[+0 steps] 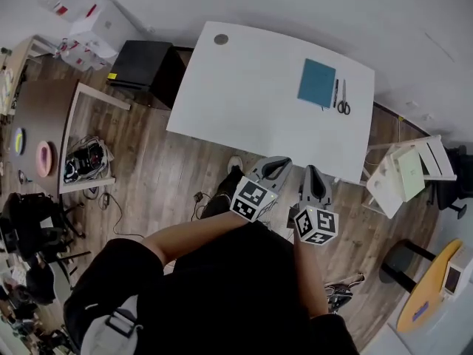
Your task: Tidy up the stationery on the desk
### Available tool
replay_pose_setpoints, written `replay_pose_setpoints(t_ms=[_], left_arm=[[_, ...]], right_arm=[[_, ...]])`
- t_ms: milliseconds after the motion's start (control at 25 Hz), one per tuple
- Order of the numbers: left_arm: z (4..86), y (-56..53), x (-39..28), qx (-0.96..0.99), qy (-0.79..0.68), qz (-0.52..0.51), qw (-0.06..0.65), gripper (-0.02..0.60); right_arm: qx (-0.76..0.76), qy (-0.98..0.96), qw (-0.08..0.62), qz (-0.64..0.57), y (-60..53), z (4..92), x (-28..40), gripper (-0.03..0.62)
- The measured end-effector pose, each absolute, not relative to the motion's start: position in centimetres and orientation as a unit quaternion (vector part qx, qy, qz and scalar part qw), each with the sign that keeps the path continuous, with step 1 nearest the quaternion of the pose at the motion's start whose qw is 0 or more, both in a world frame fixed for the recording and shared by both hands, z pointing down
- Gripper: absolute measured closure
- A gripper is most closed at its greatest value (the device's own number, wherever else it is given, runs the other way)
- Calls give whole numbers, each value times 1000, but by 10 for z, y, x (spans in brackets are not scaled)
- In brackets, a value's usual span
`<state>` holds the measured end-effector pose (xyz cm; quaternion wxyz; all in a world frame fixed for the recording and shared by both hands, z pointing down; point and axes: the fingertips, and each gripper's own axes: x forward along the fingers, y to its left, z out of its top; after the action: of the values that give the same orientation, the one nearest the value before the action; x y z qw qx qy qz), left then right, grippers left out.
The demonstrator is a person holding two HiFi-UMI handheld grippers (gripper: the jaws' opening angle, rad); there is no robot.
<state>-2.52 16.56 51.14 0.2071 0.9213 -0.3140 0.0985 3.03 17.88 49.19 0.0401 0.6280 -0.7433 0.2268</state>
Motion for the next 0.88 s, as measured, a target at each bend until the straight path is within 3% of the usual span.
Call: replay_pose_setpoints(t_ms=[240,440,880], left_arm=[[466,280,0,925,-350,71,130,568],[448,361,18,923,-361,72,112,568],[429,413,-12,914,-393,59,86,567]], right_arm=[[618,-767,37,167,299,466,44,554],[609,-779,23,144,366,446,52,554],[604,-791,43,89,420,423,20,556]])
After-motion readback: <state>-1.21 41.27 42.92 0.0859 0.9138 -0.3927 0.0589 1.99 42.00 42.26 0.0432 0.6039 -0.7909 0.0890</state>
